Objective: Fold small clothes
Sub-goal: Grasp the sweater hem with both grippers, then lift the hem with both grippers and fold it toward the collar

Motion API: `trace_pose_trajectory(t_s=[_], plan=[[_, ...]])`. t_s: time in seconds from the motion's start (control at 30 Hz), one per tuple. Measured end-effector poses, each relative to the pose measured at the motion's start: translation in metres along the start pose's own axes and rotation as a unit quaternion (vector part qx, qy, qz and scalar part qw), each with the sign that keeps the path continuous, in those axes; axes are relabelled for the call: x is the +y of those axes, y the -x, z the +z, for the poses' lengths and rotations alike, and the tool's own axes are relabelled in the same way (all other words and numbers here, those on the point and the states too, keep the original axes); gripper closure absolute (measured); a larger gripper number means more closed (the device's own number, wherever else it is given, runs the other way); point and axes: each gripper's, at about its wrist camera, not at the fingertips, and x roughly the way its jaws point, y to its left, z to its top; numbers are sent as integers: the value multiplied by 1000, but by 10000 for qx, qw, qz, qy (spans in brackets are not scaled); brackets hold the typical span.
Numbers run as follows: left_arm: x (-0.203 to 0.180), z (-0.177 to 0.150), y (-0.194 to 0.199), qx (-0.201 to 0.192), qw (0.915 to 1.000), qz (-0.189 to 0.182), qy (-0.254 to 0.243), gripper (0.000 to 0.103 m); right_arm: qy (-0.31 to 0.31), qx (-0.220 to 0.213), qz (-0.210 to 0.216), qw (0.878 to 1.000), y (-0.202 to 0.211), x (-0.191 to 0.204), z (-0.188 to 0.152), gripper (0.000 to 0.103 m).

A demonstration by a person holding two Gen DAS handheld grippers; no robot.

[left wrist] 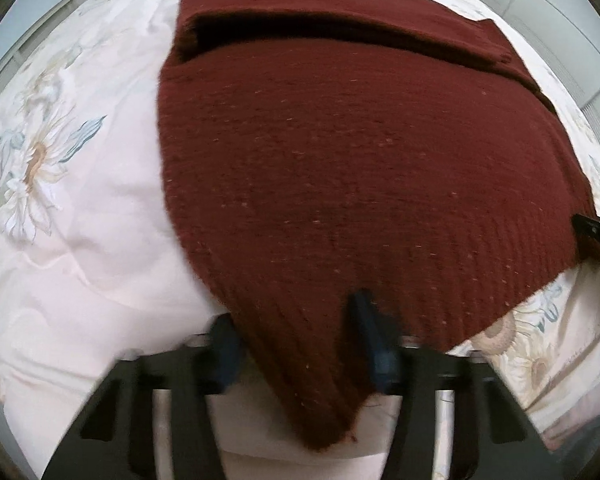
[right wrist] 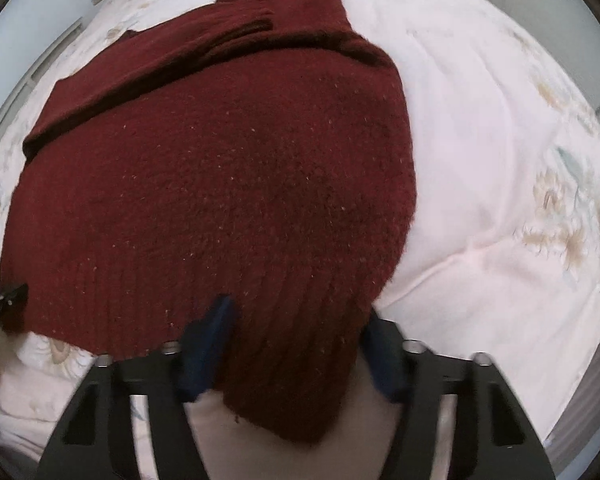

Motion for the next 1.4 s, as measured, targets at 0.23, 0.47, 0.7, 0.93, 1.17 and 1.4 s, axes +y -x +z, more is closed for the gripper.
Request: trace_pose_trajectory(t_s=[0.23,0.47,0.7,0.93,1.17,1.4], plan=[[-3,9,22,-167,9996,-204,40,94,-138,-47,257,9996,13,-4,5,88],[27,22,69,-622,9965,-460,301,94,16,-390,340,9987,47,4,22,90],[35,63,106,-1049,9919,-570,442,94,71,-873,500,9949,81,15,67,90],[55,109,124,-1406,9856,-573,744,94,-77,-1382,756,9875,102,24,127,90],[83,172,128,-1692,9782,-396,1133,94,-236,-1598,730,9842,94,34,199,90],[101,224,93,-1458,9808,-37,1293,94,-432,-1415,537,9875,65,33,261,90]])
